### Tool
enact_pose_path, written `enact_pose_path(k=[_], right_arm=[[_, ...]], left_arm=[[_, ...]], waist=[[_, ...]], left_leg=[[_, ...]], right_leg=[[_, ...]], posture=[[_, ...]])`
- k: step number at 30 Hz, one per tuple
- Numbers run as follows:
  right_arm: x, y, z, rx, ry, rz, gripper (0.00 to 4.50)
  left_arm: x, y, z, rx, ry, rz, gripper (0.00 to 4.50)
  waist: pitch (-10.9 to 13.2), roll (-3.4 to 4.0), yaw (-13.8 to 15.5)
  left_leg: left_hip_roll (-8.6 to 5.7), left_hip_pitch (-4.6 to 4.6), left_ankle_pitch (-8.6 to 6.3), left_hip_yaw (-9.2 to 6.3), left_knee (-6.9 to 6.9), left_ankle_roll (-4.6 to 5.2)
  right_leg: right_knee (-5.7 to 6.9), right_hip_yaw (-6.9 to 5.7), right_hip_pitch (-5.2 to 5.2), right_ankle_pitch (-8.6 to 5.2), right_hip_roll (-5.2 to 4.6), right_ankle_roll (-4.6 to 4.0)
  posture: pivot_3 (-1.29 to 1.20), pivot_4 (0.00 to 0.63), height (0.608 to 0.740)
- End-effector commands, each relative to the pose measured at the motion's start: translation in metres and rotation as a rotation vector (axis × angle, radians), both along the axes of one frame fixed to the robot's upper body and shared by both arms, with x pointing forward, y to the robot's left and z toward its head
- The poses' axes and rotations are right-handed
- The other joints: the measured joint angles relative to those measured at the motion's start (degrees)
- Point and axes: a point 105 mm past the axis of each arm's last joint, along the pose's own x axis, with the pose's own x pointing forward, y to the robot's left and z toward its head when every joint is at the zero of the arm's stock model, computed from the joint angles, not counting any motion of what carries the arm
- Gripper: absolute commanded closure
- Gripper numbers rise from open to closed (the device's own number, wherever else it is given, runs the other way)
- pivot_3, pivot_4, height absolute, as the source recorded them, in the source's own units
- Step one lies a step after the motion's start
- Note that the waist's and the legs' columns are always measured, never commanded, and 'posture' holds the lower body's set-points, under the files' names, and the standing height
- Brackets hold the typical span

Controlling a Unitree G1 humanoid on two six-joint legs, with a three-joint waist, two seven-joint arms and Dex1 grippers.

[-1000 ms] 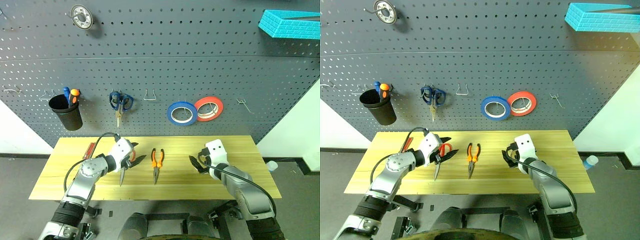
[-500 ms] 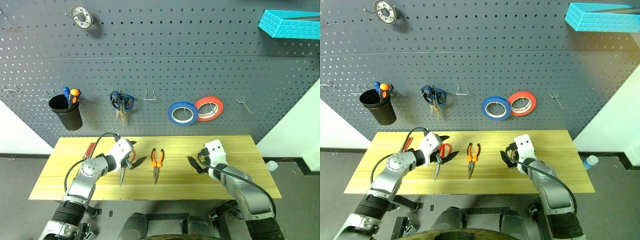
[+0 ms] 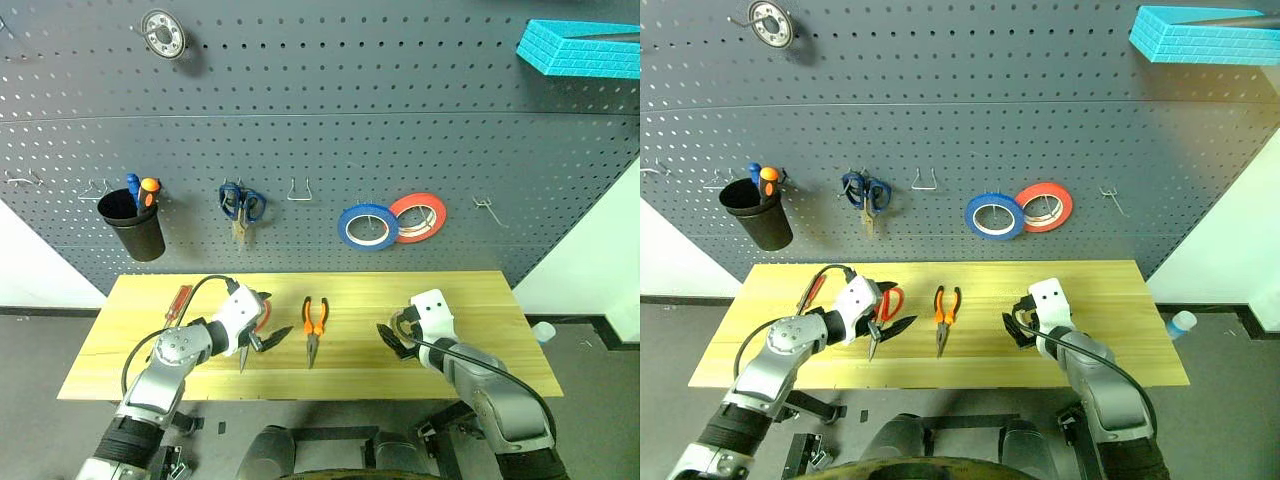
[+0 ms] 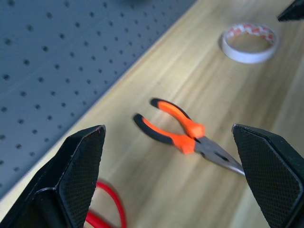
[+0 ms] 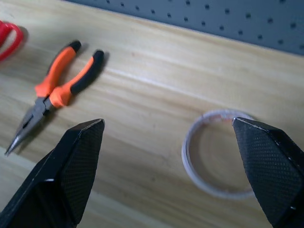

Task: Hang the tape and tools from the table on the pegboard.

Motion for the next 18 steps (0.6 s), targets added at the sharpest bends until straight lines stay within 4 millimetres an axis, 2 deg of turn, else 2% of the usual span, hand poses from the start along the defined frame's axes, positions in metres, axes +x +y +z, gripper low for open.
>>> enact_pose_path(k=[1, 10, 18], right_arm=[[0.001, 0.005, 0.005, -0.020, -0.008, 0.007, 0.00], [0.002, 0.006, 0.008, -0.021, 0.007, 0.012, 0.00], [0.001, 0.011, 0.009, -0.024, 0.020, 0.035, 0.00]], left_arm=[[-0.006, -0.006, 0.009, 0.000, -0.023, -0.034, 0.04], [-0.018, -0.018, 0.011, -0.016, -0.004, -0.058, 0.04], [-0.027, -0.025, 0.007, -0.021, 0.023, -0.080, 0.04]], waist=[[0.00, 0.00, -0.02], [0.00, 0.00, -0.01], [1.26, -0.09, -0.29]], left_leg=[[0.00, 0.00, 0.00, 0.00, 0.00, 0.00], [0.00, -0.01, 0.00, 0.00, 0.00, 0.00], [0.01, -0.01, 0.00, 0.00, 0.00, 0.00]], right_leg=[[0.00, 0.00, 0.00, 0.00, 0.00, 0.00], [0.00, 0.00, -0.01, -0.01, 0.00, 0.00], [0.02, 0.00, -0.09, -0.16, 0.00, 0.23]], posture=[[0.34, 0.000, 0.740], [0.33, 0.002, 0.740], [0.31, 0.080, 0.740]])
